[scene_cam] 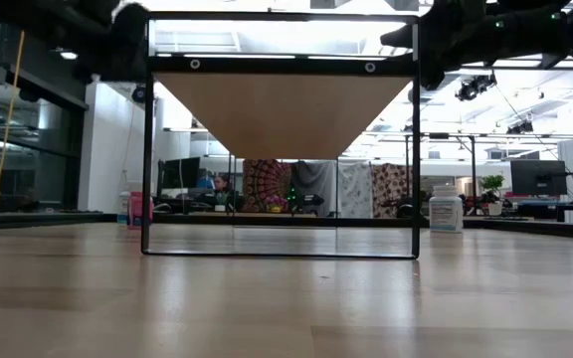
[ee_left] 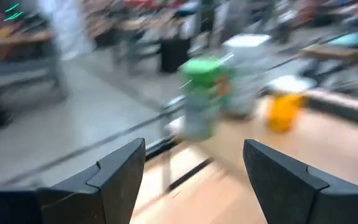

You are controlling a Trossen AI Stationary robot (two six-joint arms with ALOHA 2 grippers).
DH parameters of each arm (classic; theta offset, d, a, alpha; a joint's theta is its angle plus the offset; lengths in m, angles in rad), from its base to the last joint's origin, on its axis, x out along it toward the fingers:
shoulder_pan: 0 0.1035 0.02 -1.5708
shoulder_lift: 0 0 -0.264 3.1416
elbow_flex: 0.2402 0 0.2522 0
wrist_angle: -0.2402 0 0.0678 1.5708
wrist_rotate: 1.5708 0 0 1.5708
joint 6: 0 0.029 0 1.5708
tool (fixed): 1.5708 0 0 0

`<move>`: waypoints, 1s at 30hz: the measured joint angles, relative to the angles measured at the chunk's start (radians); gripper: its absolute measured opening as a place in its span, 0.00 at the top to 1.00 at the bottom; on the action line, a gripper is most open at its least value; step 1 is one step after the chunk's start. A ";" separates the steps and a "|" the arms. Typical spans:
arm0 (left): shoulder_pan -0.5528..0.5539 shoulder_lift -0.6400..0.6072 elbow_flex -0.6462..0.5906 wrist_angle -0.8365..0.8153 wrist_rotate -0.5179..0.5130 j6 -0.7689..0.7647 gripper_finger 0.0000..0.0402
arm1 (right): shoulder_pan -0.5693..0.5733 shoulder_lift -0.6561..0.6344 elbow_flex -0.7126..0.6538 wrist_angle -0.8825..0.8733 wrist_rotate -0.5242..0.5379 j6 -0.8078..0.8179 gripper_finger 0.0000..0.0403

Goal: Pick and place medicine bottles onto shelf by color
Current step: Put the pink pill bottle on the shelf

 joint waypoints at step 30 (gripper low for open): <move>0.477 0.410 0.066 -0.301 0.416 -0.379 0.35 | 0.000 0.000 0.000 0.005 0.032 0.005 0.23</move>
